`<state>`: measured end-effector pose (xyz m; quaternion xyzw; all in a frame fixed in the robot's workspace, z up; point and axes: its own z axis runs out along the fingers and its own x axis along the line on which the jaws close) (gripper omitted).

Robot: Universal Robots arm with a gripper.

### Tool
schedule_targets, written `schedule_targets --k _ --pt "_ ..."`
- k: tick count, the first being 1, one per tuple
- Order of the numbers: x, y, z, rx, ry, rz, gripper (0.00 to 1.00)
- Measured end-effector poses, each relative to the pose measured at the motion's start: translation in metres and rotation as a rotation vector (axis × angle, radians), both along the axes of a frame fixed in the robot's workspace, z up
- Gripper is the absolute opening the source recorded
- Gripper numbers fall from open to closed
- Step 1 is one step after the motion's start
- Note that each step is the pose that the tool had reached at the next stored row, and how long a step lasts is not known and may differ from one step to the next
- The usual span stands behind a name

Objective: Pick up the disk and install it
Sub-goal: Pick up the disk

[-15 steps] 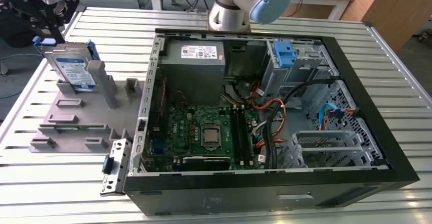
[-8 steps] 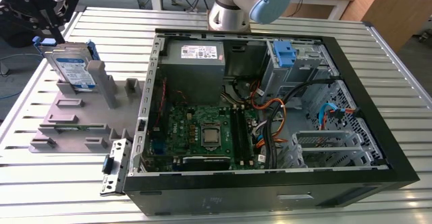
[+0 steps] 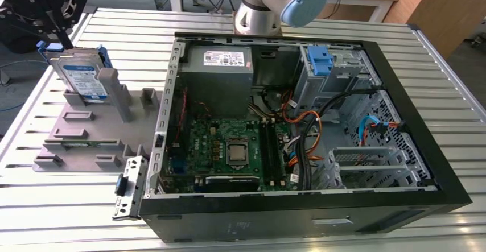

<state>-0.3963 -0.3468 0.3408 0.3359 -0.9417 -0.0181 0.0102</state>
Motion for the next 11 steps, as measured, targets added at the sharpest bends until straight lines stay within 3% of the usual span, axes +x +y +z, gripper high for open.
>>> schedule_targets --k 11 --pt "0.0000 0.0000 0.0000 -0.0003 0.0000 0.141 0.11"
